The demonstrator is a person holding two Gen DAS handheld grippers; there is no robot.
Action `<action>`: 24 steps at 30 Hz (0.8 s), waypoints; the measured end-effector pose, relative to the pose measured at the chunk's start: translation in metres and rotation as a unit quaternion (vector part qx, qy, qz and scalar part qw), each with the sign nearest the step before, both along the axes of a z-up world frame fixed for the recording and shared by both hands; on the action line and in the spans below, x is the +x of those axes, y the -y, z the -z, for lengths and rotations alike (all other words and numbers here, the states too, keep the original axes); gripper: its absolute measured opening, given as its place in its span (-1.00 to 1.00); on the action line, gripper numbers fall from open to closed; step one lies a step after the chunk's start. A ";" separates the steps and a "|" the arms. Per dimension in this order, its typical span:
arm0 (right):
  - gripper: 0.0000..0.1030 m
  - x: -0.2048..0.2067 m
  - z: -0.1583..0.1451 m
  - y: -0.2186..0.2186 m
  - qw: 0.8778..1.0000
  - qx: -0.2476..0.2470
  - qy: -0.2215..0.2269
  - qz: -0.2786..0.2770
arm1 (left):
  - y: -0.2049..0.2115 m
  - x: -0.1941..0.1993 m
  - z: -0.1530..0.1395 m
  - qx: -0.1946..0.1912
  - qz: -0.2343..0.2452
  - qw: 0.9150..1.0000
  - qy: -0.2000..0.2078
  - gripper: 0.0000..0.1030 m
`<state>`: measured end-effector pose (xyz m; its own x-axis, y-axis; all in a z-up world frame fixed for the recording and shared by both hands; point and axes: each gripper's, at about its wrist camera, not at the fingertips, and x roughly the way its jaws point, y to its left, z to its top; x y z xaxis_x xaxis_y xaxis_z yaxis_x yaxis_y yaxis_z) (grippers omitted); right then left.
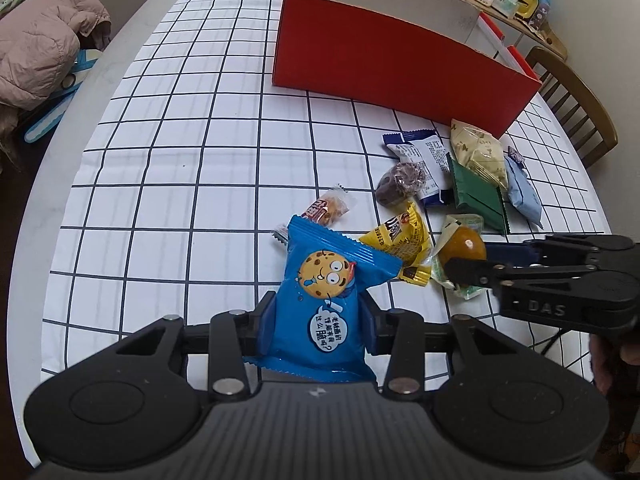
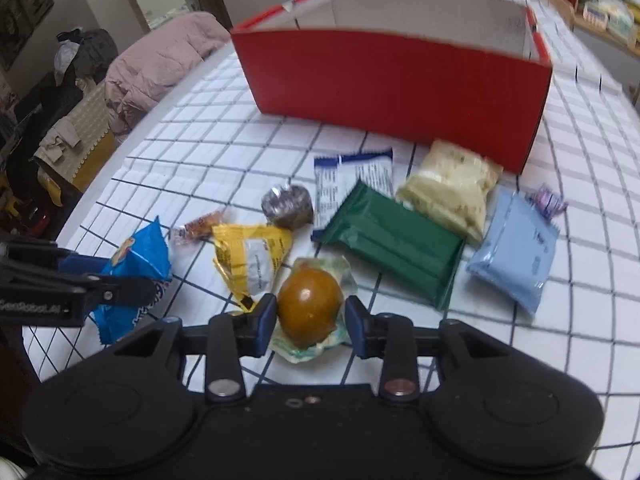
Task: Organize snacks
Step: 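Grasp the blue cookie packet with the left tool while the right tool grasps the orange egg snack, then carry both snacks into the red box and open both tools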
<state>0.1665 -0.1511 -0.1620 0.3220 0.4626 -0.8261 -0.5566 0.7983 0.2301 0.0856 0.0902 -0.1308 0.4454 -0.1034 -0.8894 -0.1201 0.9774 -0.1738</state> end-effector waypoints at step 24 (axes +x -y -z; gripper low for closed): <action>-0.23 -0.013 -0.032 0.012 0.997 0.041 0.071 0.016 | 0.009 0.011 -0.032 0.017 -0.003 0.999 0.036 -0.21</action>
